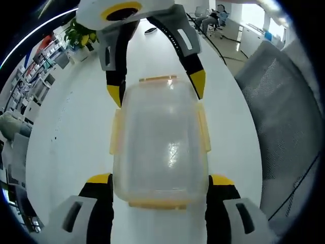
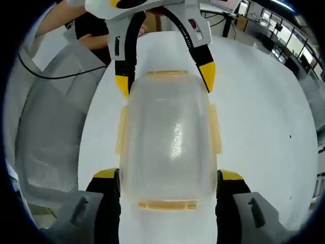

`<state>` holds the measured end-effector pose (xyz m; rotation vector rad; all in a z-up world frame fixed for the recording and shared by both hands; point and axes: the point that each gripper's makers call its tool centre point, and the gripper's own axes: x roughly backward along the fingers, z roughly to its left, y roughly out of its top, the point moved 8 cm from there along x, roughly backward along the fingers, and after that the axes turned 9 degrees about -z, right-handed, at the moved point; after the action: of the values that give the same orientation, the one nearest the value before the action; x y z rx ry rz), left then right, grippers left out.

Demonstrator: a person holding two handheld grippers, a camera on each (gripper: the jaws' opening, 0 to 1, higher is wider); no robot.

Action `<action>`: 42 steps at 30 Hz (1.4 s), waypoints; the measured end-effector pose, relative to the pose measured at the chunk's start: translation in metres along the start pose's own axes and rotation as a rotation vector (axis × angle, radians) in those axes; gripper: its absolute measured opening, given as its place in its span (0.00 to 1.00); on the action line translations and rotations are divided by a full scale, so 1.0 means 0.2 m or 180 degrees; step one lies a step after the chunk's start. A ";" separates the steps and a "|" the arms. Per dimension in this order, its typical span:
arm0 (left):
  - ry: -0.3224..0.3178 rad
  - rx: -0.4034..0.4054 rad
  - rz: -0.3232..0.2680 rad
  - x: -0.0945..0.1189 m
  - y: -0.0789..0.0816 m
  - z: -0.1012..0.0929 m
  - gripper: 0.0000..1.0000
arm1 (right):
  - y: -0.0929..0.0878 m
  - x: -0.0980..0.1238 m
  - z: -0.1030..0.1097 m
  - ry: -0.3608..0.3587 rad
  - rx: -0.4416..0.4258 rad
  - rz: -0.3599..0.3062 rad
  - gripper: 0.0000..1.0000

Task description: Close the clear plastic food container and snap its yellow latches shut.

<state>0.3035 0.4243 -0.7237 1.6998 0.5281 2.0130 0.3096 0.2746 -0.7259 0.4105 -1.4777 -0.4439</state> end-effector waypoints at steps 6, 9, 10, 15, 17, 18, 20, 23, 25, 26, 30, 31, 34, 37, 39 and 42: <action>-0.0013 -0.0016 -0.0016 0.03 -0.04 -0.01 0.71 | 0.03 -0.02 0.01 -0.0011 -0.0017 -0.0004 0.74; -0.0029 -0.0030 -0.0038 0.03 -0.05 0.01 0.71 | 0.04 -0.03 -0.01 -0.0019 -0.0035 0.0002 0.74; -0.0032 -0.0038 -0.0045 0.03 -0.05 0.02 0.71 | 0.04 -0.03 -0.02 -0.0025 -0.0043 0.0002 0.74; -0.0047 -0.0069 -0.0069 0.03 -0.08 0.09 0.71 | 0.06 -0.04 -0.08 -0.0059 -0.0072 -0.0016 0.74; -0.0050 -0.0081 -0.0077 0.03 -0.09 0.13 0.71 | 0.06 -0.04 -0.12 -0.0072 -0.0085 -0.0021 0.74; -0.0050 -0.0087 -0.0079 0.03 -0.09 0.15 0.71 | 0.07 -0.04 -0.14 -0.0079 -0.0088 -0.0024 0.74; -0.0046 -0.0109 -0.0077 0.02 -0.10 0.20 0.71 | 0.07 -0.04 -0.17 -0.0098 -0.0098 -0.0027 0.74; -0.0043 -0.0148 -0.0071 0.01 -0.12 0.28 0.71 | 0.08 -0.04 -0.26 -0.0149 -0.0125 -0.0052 0.74; -0.0049 -0.0169 -0.0076 0.00 -0.12 0.34 0.71 | 0.08 -0.03 -0.31 -0.0180 -0.0142 -0.0072 0.74; -0.0051 -0.0177 -0.0077 0.00 -0.13 0.36 0.71 | 0.08 -0.03 -0.32 -0.0190 -0.0151 -0.0081 0.73; -0.0042 -0.0193 -0.0093 -0.02 -0.13 0.45 0.71 | 0.08 -0.02 -0.41 -0.0240 -0.0170 -0.0094 0.73; -0.0039 -0.0199 -0.0096 -0.02 -0.13 0.46 0.71 | 0.08 -0.01 -0.43 -0.0248 -0.0177 -0.0097 0.73; -0.0037 -0.0234 -0.0101 -0.03 -0.13 0.50 0.71 | 0.08 -0.01 -0.48 -0.0265 -0.0198 -0.0122 0.73; -0.0038 -0.0254 -0.0096 -0.03 -0.13 0.52 0.72 | 0.08 -0.01 -0.50 -0.0276 -0.0207 -0.0130 0.73; -0.0034 -0.0267 -0.0097 -0.03 -0.13 0.53 0.72 | 0.08 -0.01 -0.51 -0.0283 -0.0214 -0.0130 0.73; -0.0019 -0.0317 -0.0087 -0.04 -0.13 0.54 0.72 | 0.08 0.00 -0.52 -0.0300 -0.0233 -0.0126 0.74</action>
<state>0.4130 0.4411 -0.7256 1.6304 0.4391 1.9805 0.4133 0.2881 -0.7238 0.3654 -1.5418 -0.5537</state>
